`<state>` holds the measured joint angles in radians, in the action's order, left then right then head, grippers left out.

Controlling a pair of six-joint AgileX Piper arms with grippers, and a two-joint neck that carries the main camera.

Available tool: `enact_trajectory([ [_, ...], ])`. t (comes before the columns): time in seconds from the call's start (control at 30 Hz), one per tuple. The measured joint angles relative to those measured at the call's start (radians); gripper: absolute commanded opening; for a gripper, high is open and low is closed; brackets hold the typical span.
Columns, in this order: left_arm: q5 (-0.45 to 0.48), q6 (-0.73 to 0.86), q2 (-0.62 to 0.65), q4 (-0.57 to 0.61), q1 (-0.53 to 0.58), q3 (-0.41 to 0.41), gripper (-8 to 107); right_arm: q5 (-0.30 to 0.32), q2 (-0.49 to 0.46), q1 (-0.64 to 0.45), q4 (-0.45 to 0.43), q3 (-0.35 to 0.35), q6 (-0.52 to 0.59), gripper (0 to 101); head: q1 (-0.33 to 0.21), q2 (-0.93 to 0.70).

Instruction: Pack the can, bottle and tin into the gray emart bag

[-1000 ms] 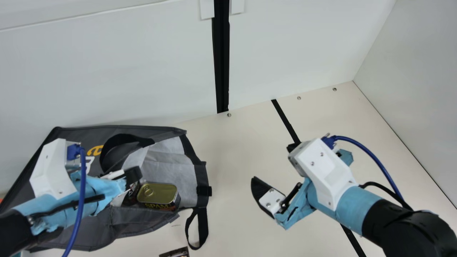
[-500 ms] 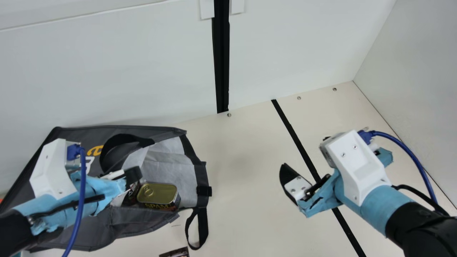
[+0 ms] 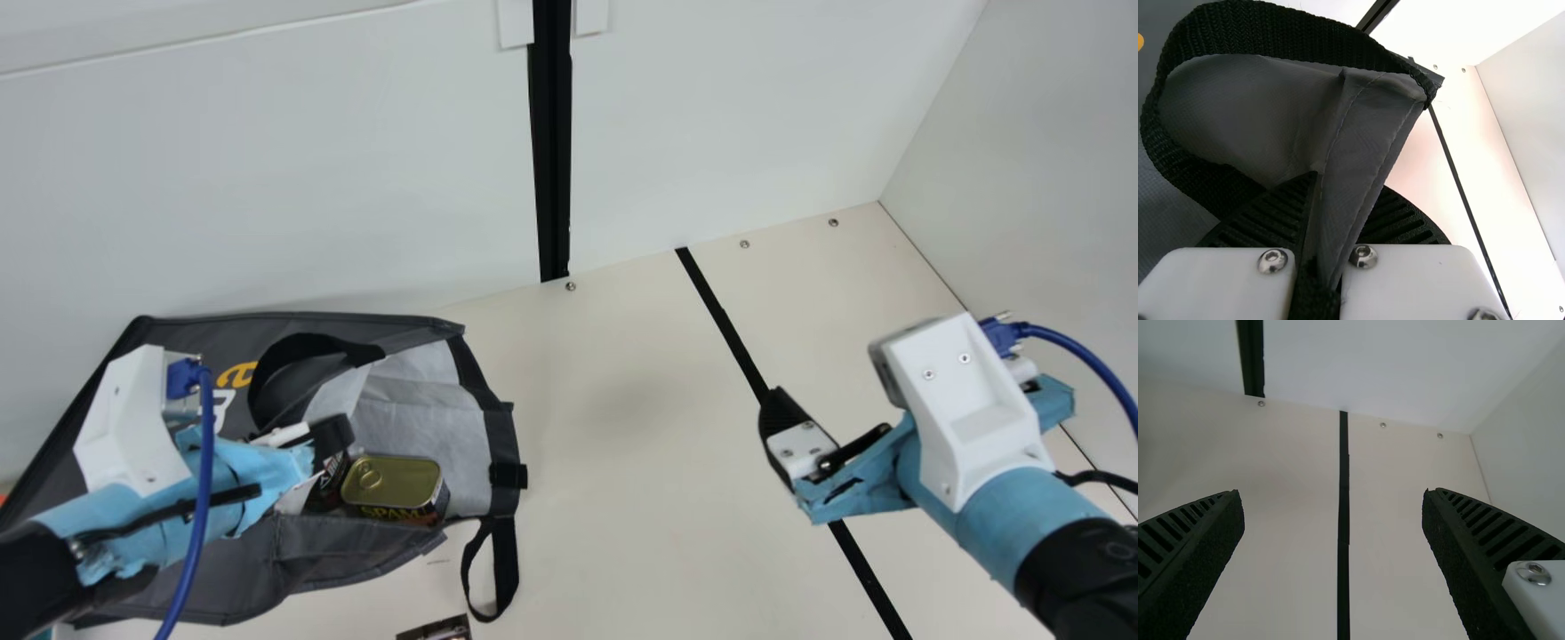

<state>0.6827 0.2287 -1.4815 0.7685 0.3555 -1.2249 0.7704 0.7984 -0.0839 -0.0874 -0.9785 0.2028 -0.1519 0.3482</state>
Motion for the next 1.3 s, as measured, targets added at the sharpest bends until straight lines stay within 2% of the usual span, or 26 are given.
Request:
enact_trajectory([
  [0.37,0.000,0.000,0.000,0.000,0.000,0.000,10,0.119,-0.003,-0.050,-0.103,-0.077,-0.101,91,0.000,0.000],
  [0.67,0.000,0.000,0.000,0.000,0.000,0.000,10,0.231,0.008,-0.077,-0.152,-0.146,-0.154,91,0.000,-0.002],
  [0.97,0.000,0.000,0.000,0.000,0.000,0.000,10,0.333,0.018,-0.084,-0.173,-0.217,-0.175,91,0.000,0.000],
  [1.3,0.000,0.000,0.000,0.000,0.000,0.000,10,0.418,0.025,-0.096,-0.174,-0.286,-0.160,91,0.000,0.000],
])
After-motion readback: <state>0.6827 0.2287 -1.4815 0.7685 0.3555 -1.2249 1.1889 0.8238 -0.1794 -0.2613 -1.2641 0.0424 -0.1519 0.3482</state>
